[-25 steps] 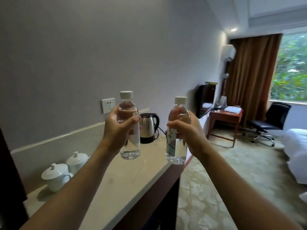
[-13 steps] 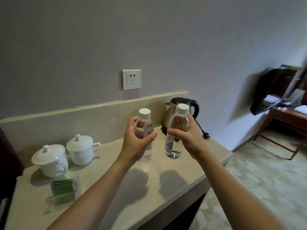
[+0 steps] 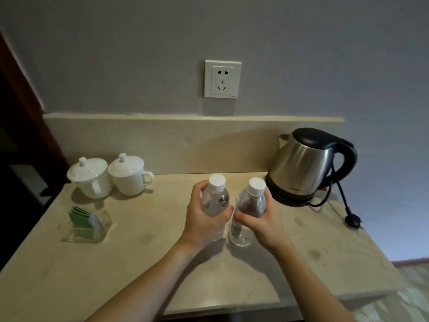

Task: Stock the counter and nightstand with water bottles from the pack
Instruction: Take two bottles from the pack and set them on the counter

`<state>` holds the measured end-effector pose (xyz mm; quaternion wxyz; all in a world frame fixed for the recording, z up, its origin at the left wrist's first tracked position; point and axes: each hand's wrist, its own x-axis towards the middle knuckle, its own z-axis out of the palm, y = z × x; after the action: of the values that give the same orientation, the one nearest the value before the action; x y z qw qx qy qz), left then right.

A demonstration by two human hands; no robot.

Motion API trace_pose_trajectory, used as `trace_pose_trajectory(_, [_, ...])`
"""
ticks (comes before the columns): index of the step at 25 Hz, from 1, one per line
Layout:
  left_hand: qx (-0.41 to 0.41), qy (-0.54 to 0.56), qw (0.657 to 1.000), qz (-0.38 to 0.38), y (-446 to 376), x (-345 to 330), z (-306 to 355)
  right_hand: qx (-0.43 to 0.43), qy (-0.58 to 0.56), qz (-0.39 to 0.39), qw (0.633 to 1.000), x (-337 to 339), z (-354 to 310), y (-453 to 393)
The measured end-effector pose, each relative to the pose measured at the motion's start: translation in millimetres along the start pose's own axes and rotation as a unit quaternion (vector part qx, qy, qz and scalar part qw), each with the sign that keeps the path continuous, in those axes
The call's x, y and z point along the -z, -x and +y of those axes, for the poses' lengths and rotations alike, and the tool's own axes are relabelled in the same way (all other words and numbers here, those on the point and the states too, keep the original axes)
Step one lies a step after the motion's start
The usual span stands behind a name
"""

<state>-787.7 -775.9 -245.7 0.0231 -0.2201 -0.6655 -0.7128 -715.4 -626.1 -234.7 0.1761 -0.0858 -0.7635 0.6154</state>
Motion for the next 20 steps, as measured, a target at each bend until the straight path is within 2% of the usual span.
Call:
trace_pose_trajectory(5, [0.013,-0.061,0.998,0.019,1.2,-3.7,-2.1,-0.004,-0.017,-0.042,0.999,6.1,7.6,-5.5])
trace_pose_trajectory(8, [0.046,-0.07,0.996,-0.031,3.8,6.8,-10.3,-0.031,-0.011,-0.053,0.998,2.2,20.3,4.0])
trace_pose_trajectory(11, [0.101,-0.121,0.983,-0.098,12.5,22.2,-21.2,-0.07,0.011,0.002,0.997,-10.6,25.5,22.5])
trace_pose_trajectory(13, [0.1,-0.151,0.979,-0.096,15.0,28.3,-27.1,-0.069,0.063,0.034,0.995,-15.4,30.9,21.8])
trace_pose_trajectory(16, [0.095,-0.148,0.98,-0.09,-1.0,32.8,-36.1,-0.06,0.129,0.041,0.989,-17.2,40.2,4.7])
trace_pose_trajectory(20, [0.102,-0.12,0.983,-0.092,-46.1,32.8,-49.2,-0.07,0.115,0.027,0.991,-26.0,37.3,-46.9])
